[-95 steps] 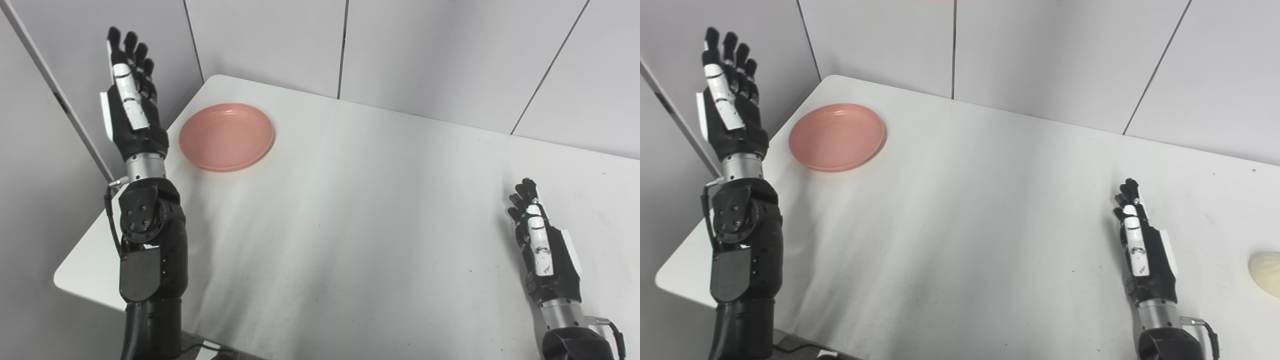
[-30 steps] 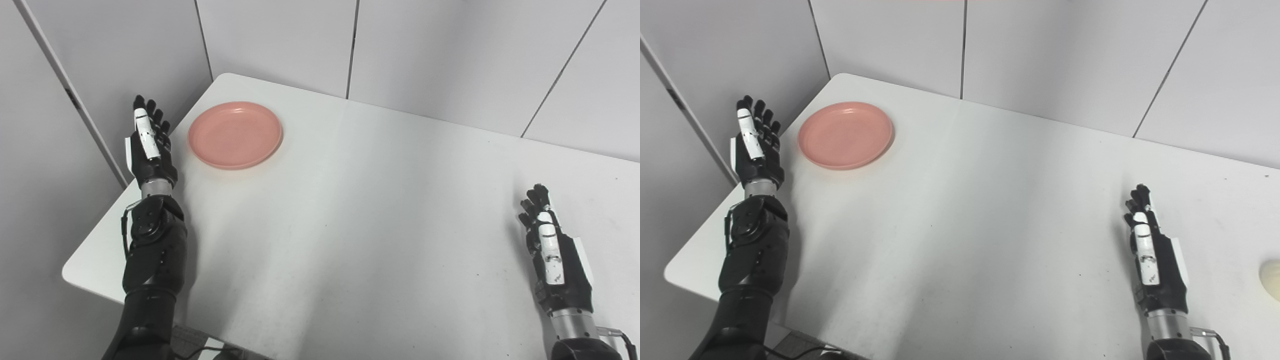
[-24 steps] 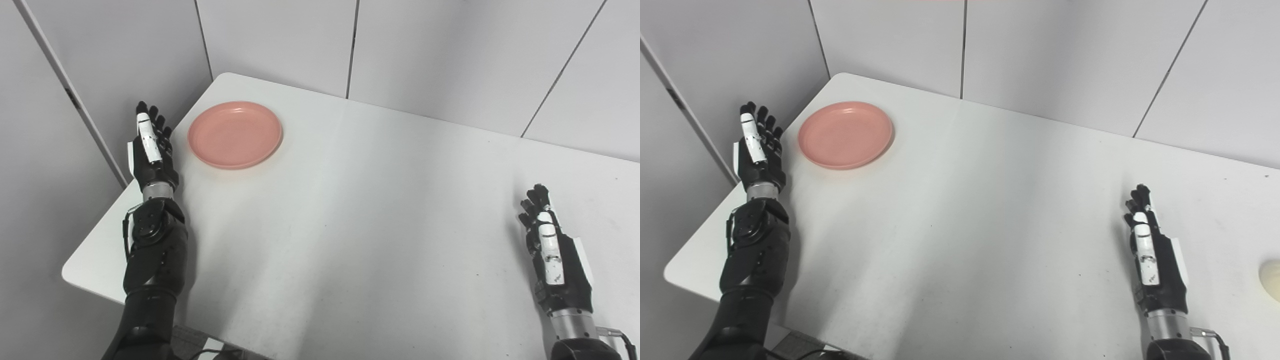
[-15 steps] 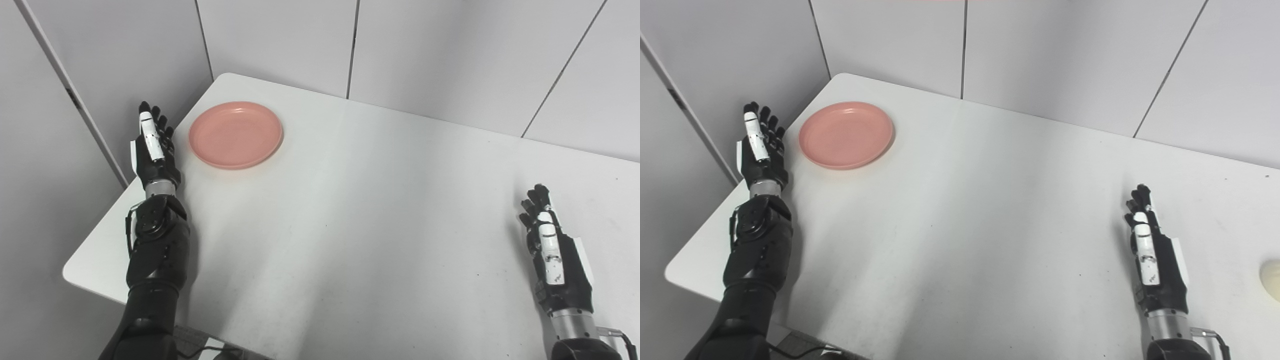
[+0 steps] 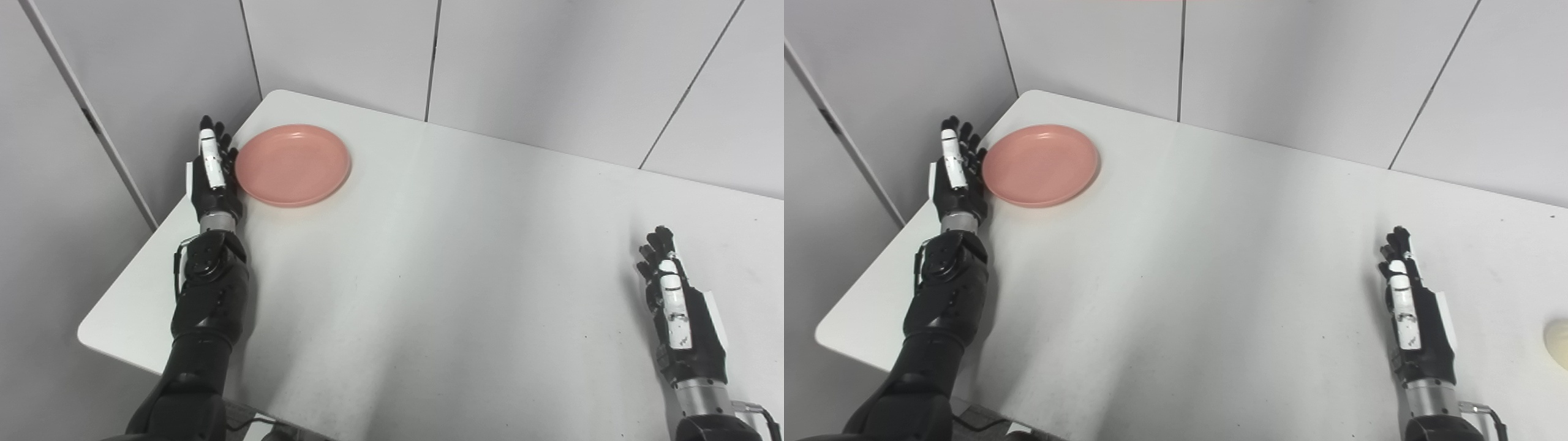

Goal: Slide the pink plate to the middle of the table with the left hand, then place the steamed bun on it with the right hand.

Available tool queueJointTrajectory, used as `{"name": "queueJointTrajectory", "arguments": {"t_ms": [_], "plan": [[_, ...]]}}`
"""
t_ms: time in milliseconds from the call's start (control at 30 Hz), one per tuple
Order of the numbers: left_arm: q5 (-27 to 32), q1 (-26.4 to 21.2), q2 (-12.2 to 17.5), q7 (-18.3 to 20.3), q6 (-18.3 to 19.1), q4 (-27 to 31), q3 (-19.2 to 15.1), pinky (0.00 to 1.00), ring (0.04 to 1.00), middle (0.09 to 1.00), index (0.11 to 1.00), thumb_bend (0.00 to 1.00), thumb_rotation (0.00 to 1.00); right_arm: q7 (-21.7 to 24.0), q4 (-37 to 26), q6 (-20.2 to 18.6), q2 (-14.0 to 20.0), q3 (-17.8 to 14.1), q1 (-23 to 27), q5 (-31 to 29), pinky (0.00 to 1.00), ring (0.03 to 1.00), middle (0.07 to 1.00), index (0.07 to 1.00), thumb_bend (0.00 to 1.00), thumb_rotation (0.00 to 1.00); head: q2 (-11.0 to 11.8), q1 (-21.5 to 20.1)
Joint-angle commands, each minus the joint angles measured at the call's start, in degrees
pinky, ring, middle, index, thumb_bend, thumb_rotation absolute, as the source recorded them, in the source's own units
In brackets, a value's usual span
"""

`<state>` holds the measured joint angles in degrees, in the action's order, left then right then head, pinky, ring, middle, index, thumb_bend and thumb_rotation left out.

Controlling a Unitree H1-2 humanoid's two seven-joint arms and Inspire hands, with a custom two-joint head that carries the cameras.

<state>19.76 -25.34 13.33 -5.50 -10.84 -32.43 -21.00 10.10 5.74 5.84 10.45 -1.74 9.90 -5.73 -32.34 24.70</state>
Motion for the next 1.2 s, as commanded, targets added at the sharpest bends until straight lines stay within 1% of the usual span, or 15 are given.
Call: {"name": "queueJointTrajectory", "arguments": {"t_ms": [0,133,267,367,533,667,767,867,1067,1167], "plan": [[-0.20,-0.30,-1.09,0.48,2.03,-1.57,0.82,1.00,0.995,0.984,0.996,0.53,1.00,-0.40,0.66,0.34,-0.68,0.04,-1.57,0.01,1.00,1.000,1.000,1.000,0.13,1.00,-0.07,-0.02],[-1.02,-0.93,-1.51,1.09,1.29,-3.50,2.24,1.00,0.994,0.979,0.996,0.53,1.00,-0.14,1.08,0.91,-0.55,0.16,-1.46,-0.02,1.00,1.000,1.000,1.000,0.12,1.00,-0.10,-0.28],[-1.58,-1.35,-2.03,1.35,1.21,-4.46,2.93,1.00,0.994,0.976,0.990,0.52,1.00,-0.34,1.43,1.39,-0.69,0.18,-1.44,0.28,1.00,1.000,1.000,1.000,0.13,1.00,-0.12,-0.61],[-1.26,-1.41,-2.70,2.07,1.64,-4.38,3.31,1.00,0.996,0.978,0.989,0.52,1.00,-0.62,0.60,0.11,-0.88,0.18,-1.72,0.47,1.00,1.000,1.000,1.000,0.13,1.00,-0.15,-0.80],[-2.94,-1.17,-3.15,2.13,3.02,-3.57,5.04,1.00,0.993,0.978,0.988,0.52,1.00,-1.07,-0.61,-1.18,-1.10,0.37,-2.07,0.93,1.00,1.000,1.000,1.000,0.12,1.00,-0.34,-1.46],[-3.99,-0.94,-3.58,2.54,3.87,-2.39,6.34,1.00,0.988,0.975,0.987,0.52,1.00,-1.01,-0.70,-0.83,-1.35,0.39,-2.19,0.76,1.00,1.000,1.000,1.000,0.12,1.00,-0.69,-2.54],[-4.25,-0.92,-4.02,3.47,4.44,-1.94,7.42,1.00,0.989,0.976,0.991,0.53,1.00,-1.12,-1.05,-1.24,-1.46,0.53,-2.33,1.00,1.00,1.000,1.000,1.000,0.12,1.00,-0.99,-3.41],[-4.72,-0.91,-4.40,3.80,5.04,-1.55,8.64,1.00,0.981,0.973,0.990,0.53,1.00,-1.12,-0.31,-0.45,-1.56,0.54,-2.17,1.11,1.00,1.000,1.000,1.000,0.12,1.00,-1.34,-4.18],[-7.19,-0.50,-5.05,4.24,6.64,0.14,11.34,1.00,0.971,0.968,0.981,0.55,1.00,-1.48,-0.26,-0.40,-1.82,0.77,-2.20,2.40,1.00,1.000,1.000,1.000,0.18,1.00,-1.87,-5.67],[-7.26,-0.33,-5.55,4.78,7.18,0.90,11.87,1.00,0.974,0.964,0.978,0.56,1.00,-1.68,-0.95,-1.50,-2.12,0.76,-2.37,2.56,1.00,1.000,1.000,1.000,0.14,1.00,-2.15,-6.35]]}}
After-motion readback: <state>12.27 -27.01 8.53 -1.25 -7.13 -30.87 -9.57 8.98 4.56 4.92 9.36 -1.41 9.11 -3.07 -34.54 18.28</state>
